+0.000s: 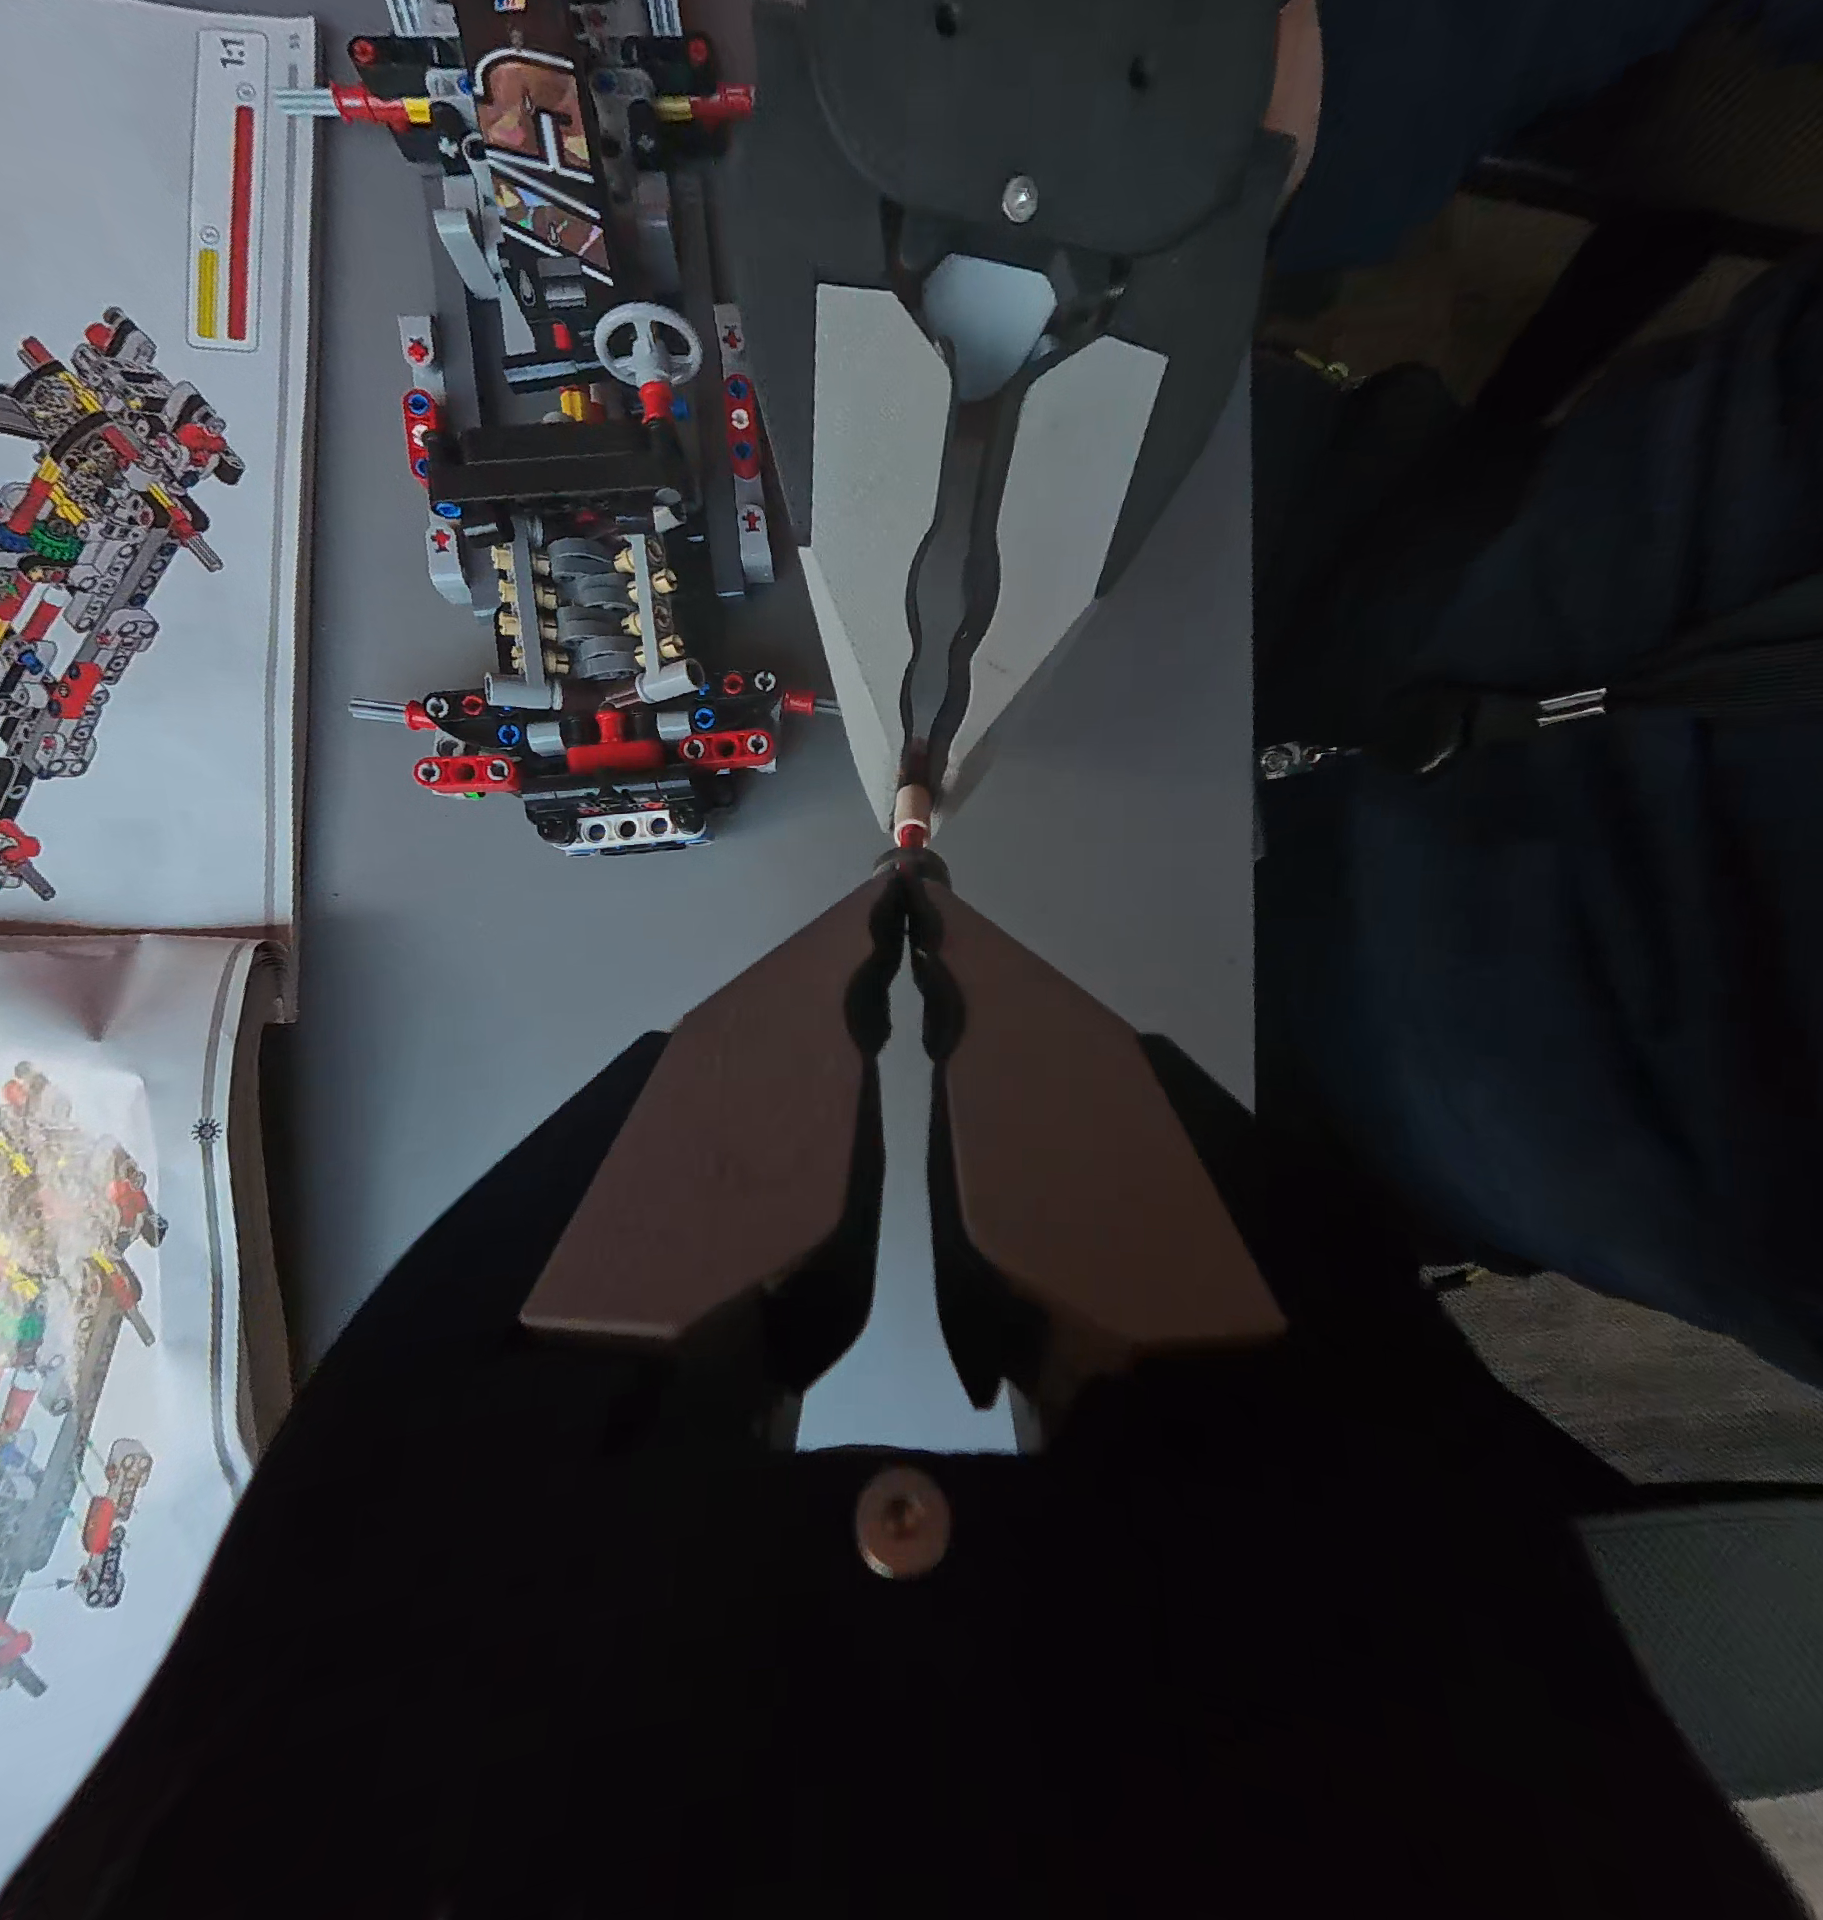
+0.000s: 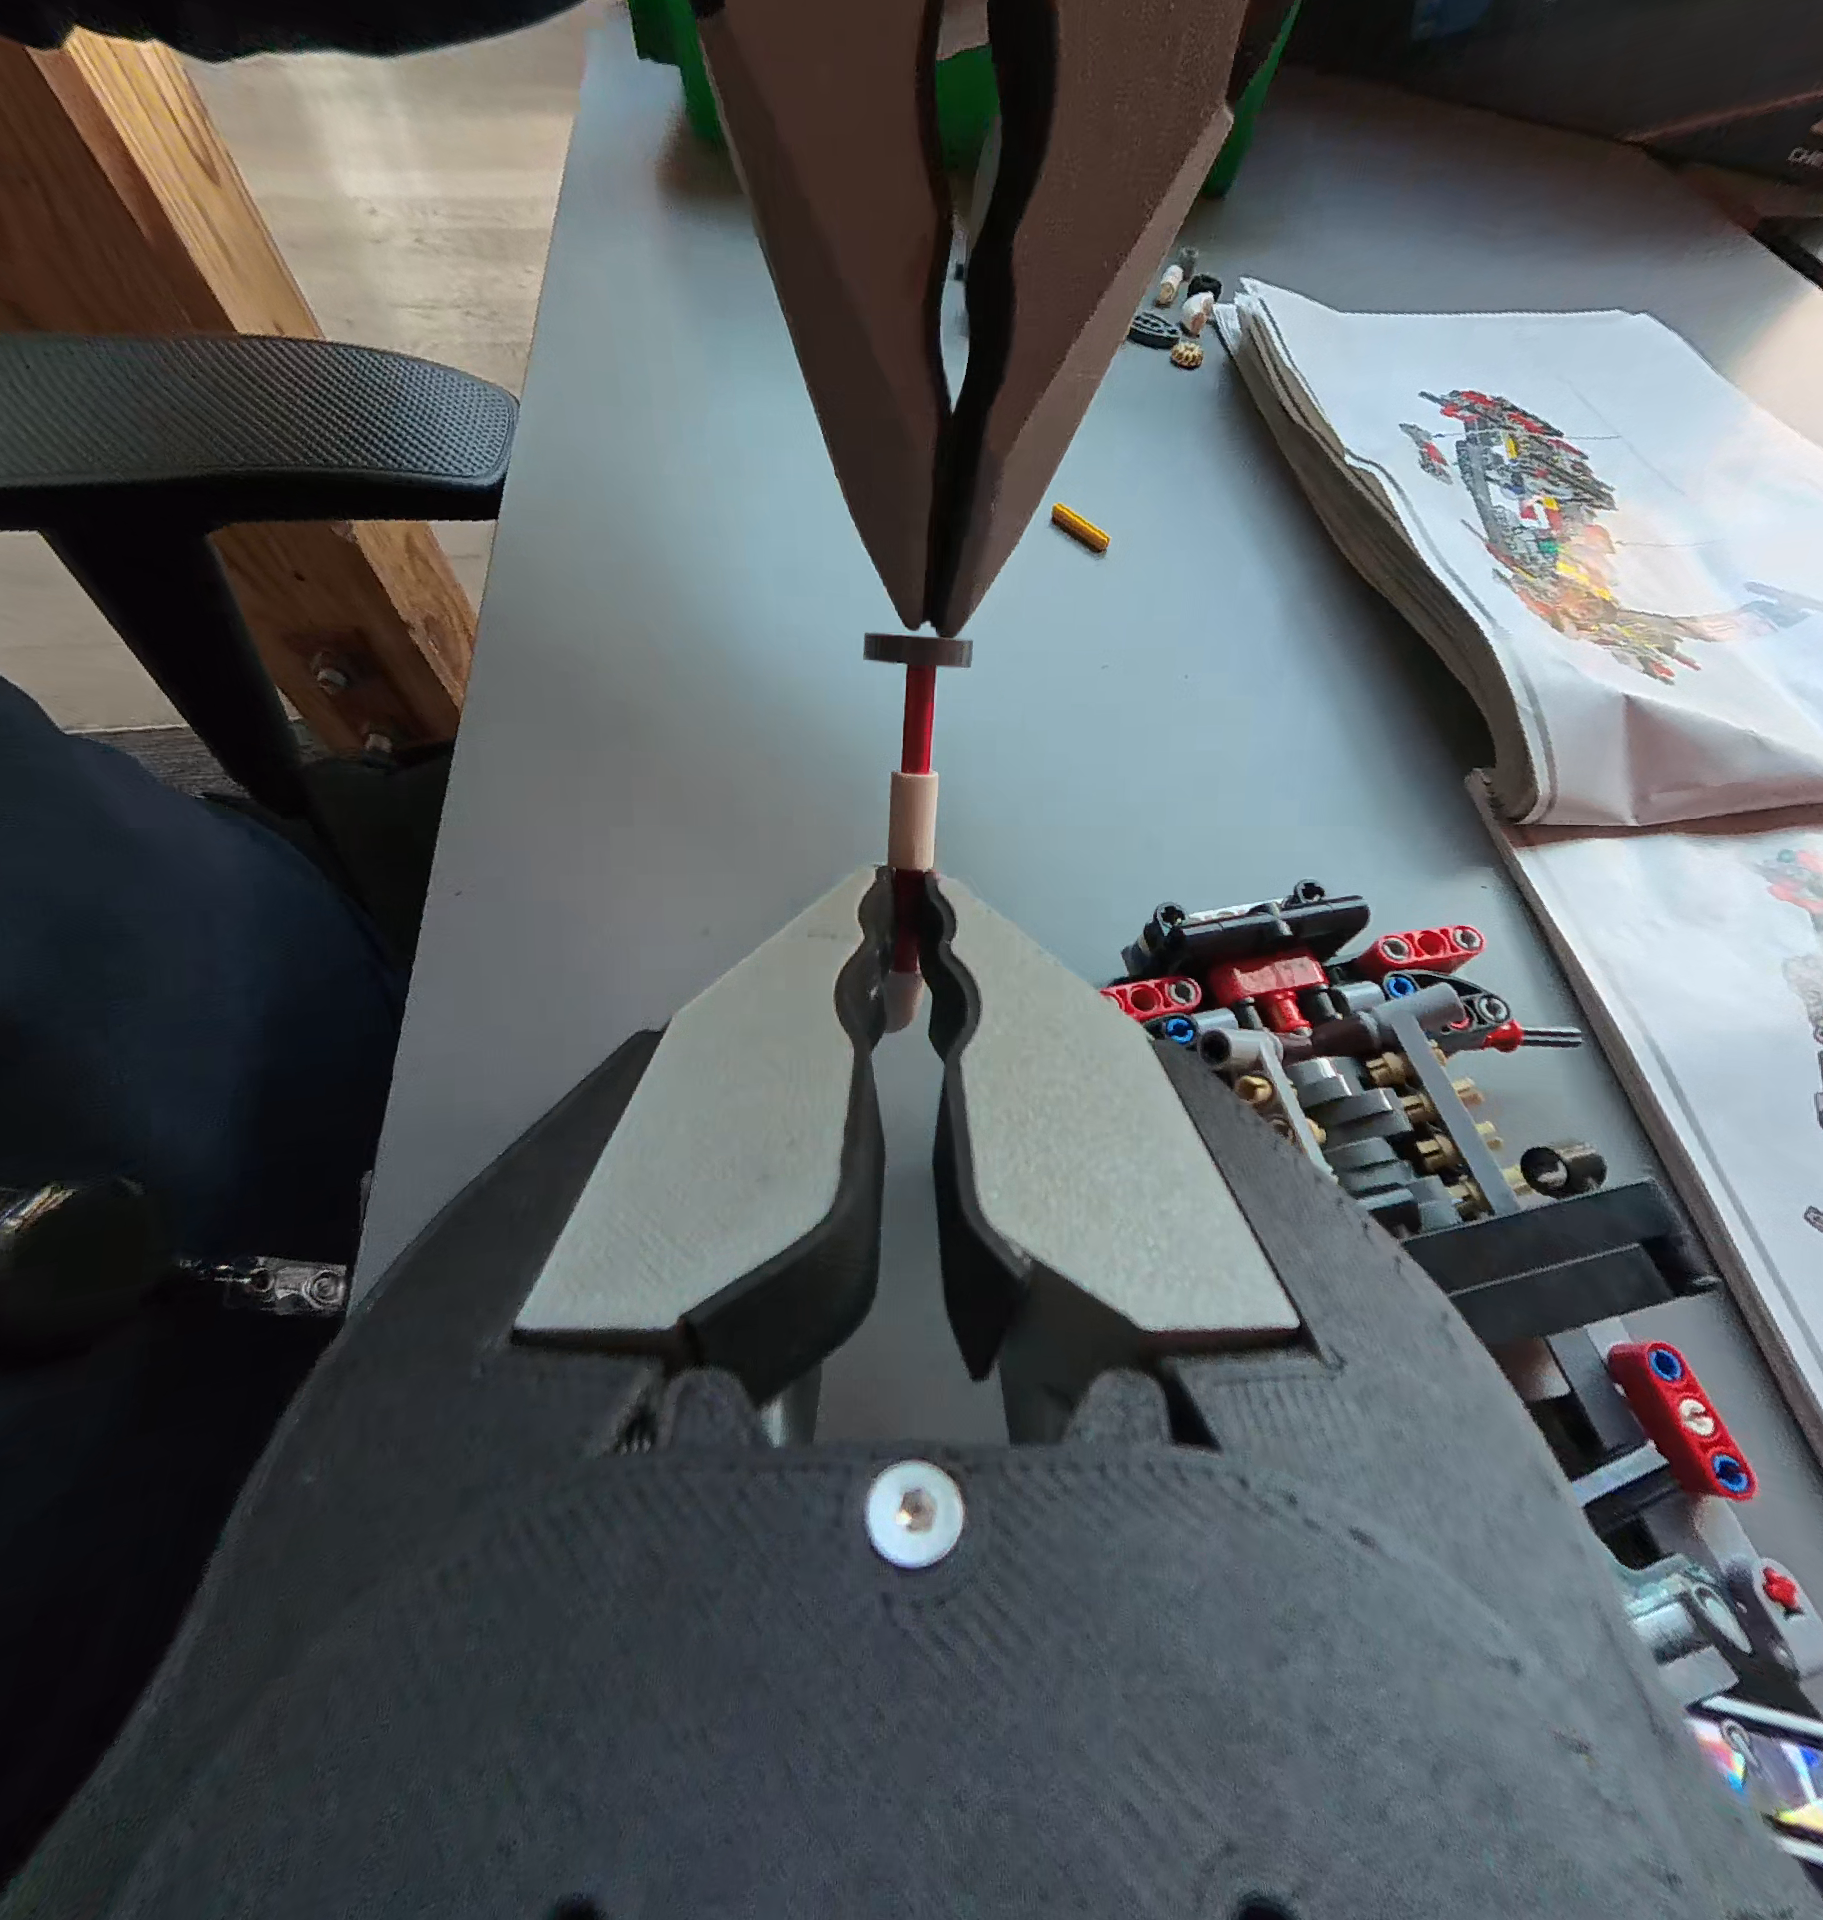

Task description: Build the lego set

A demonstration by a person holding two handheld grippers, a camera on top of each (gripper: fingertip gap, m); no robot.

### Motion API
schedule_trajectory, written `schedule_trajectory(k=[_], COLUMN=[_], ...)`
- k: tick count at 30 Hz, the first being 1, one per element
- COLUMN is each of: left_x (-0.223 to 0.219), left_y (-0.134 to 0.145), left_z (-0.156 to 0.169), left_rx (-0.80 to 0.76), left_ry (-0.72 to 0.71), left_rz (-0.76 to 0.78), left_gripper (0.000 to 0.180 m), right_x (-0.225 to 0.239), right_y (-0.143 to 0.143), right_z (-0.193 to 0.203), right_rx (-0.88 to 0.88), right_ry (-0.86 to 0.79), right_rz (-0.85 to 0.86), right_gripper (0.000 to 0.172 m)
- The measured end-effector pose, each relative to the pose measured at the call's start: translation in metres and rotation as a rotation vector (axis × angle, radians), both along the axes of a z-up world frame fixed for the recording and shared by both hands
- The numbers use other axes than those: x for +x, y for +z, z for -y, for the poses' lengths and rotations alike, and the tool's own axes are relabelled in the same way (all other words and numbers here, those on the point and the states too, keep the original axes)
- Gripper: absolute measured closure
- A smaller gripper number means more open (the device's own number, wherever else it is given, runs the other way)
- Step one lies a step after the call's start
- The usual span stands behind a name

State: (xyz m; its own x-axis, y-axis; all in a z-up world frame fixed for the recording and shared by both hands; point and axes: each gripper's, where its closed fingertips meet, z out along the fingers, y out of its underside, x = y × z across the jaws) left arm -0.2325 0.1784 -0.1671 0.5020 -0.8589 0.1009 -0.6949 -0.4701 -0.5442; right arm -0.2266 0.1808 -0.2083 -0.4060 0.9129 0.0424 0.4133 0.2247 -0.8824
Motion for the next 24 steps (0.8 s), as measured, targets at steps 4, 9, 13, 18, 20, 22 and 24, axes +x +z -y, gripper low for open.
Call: schedule_trajectory(k=[4, 9, 13, 18, 20, 22, 24], left_x=[-0.002, -0.005, -0.004, -0.013, -0.015, -0.016, -0.016], left_y=[-0.006, -0.019, -0.019, -0.046, -0.056, -0.061, -0.061], left_z=[0.007, 0.015, 0.014, 0.020, 0.025, 0.024, 0.024], left_rx=[-0.004, 0.134, 0.283, 0.347, 0.310, 0.329, 0.346], left_ry=[-0.032, -0.209, -0.263, -0.282, -0.257, -0.227, -0.215], left_rz=[0.001, -0.116, -0.075, -0.096, -0.042, -0.003, 0.042], left_gripper=[0.180, 0.179, 0.178, 0.176, 0.169, 0.174, 0.180], right_x=[0.000, 0.004, 0.005, 0.006, 0.006, 0.006, 0.006], right_y=[-0.005, -0.014, -0.014, -0.031, -0.035, -0.036, -0.036], right_z=[0.004, 0.016, 0.017, 0.020, 0.019, 0.020, 0.020], right_rx=[-0.024, -0.154, -0.255, -0.254, -0.291, -0.301, -0.303], right_ry=[0.042, 0.177, 0.216, 0.224, 0.218, 0.222, 0.228], right_rz=[0.048, 0.191, 0.253, 0.386, 0.433, 0.467, 0.490], right_gripper=[0.170, 0.170, 0.170, 0.170, 0.170, 0.170, 0.170])
